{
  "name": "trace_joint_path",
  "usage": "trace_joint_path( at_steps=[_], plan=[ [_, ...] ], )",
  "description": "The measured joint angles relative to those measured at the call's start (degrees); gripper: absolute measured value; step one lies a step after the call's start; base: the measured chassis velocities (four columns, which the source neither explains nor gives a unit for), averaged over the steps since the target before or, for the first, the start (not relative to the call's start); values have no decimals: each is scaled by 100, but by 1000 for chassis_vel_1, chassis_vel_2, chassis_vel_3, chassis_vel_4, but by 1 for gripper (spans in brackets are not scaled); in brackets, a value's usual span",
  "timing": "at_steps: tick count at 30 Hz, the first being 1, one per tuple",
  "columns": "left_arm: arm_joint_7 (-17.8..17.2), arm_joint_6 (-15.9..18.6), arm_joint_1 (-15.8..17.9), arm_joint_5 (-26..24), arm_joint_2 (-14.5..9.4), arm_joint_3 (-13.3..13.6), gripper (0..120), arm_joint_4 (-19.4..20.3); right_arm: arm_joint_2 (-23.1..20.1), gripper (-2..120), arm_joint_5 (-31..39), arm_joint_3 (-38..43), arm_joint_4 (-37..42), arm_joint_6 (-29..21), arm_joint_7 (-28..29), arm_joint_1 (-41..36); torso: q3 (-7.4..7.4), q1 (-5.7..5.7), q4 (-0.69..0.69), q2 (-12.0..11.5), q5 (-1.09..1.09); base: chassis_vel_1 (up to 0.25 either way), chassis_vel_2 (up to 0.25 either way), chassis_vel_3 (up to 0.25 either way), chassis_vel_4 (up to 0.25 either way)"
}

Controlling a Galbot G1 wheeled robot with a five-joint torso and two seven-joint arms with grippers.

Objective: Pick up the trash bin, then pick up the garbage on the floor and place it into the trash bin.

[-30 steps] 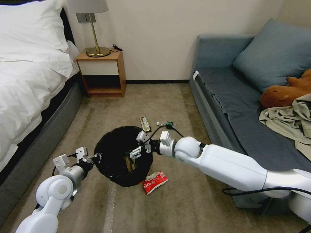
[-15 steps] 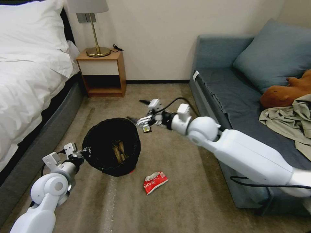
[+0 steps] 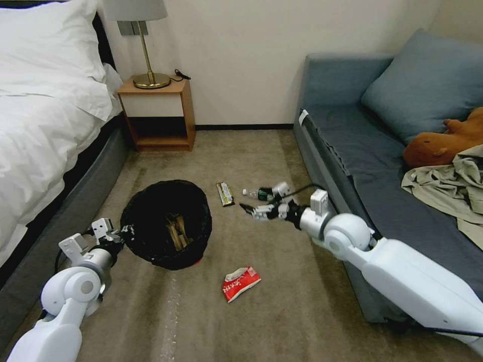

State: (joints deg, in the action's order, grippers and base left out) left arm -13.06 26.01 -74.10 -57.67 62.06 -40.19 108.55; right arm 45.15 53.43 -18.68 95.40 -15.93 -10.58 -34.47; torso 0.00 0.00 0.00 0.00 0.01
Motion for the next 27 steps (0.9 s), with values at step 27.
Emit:
trace_joint_path(
  at_steps=[27],
  plan=[
    [7, 179, -191, 68, -148, -292, 2, 150, 851, 100, -696, -1840, -2366, -1523, -2357, 1256, 0, 0, 0, 0, -1, 0, 0, 0, 0]
  ],
)
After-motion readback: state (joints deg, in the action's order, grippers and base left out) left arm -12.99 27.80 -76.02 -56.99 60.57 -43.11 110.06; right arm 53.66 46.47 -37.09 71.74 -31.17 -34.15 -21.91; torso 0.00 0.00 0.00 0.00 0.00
